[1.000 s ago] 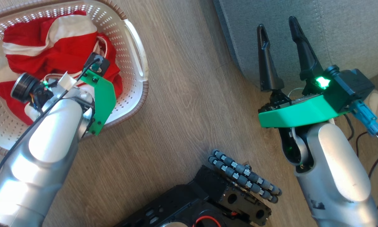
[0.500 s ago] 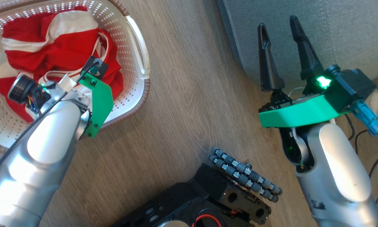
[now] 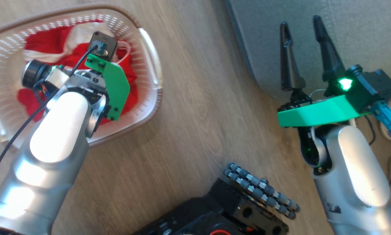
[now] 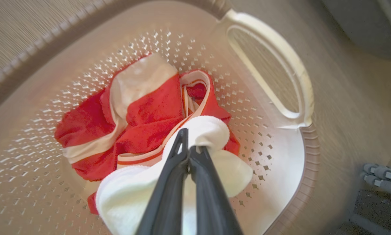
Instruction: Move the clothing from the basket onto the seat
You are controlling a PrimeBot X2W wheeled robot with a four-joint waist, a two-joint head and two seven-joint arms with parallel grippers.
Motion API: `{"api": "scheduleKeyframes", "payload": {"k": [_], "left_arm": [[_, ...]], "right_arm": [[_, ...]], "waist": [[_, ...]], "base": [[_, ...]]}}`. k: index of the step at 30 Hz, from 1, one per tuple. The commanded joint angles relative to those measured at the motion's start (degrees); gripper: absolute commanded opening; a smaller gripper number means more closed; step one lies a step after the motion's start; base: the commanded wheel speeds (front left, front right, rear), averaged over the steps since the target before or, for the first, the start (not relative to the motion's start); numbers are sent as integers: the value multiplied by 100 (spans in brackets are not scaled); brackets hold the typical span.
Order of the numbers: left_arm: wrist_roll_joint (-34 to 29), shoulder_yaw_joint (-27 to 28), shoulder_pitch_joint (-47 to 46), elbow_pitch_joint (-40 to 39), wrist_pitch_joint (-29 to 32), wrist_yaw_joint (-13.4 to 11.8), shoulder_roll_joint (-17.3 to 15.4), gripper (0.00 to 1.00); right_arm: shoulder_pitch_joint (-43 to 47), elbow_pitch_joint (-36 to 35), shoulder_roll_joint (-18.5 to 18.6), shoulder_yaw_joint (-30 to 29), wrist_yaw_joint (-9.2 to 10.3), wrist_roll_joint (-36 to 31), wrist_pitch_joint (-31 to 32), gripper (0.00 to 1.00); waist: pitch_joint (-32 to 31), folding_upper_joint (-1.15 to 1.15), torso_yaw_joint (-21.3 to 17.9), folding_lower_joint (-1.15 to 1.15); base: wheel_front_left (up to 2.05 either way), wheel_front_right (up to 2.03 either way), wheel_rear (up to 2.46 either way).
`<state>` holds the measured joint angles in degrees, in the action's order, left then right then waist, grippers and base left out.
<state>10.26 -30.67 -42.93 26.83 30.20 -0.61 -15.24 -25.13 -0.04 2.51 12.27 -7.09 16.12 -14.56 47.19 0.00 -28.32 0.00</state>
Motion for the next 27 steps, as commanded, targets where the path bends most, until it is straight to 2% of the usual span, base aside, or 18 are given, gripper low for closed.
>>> {"api": "scheduleKeyframes", "payload": {"k": [1,17,22,27], "left_arm": [[35,181,-63,-233,-87,-56,-7,0],[859,689,667,-695,-1901,-96,377,0],[1006,818,955,-855,-2347,-121,381,0],[1115,938,1161,-1060,-2540,-159,322,0]], "right_arm": [[292,-130,37,-5,-40,-58,-44,100],[1122,-25,88,-807,-40,-927,-44,100],[1474,10,211,-983,-40,-973,-44,100],[1718,22,317,-1086,-40,-968,-44,100]], "waist": [[-288,0,286,0],[-2107,0,1710,0],[-2652,0,2026,0],[-3003,0,2219,0]], "base": [[0,0,0],[0,0,0],[0,0,0],[0,0,0]]}}
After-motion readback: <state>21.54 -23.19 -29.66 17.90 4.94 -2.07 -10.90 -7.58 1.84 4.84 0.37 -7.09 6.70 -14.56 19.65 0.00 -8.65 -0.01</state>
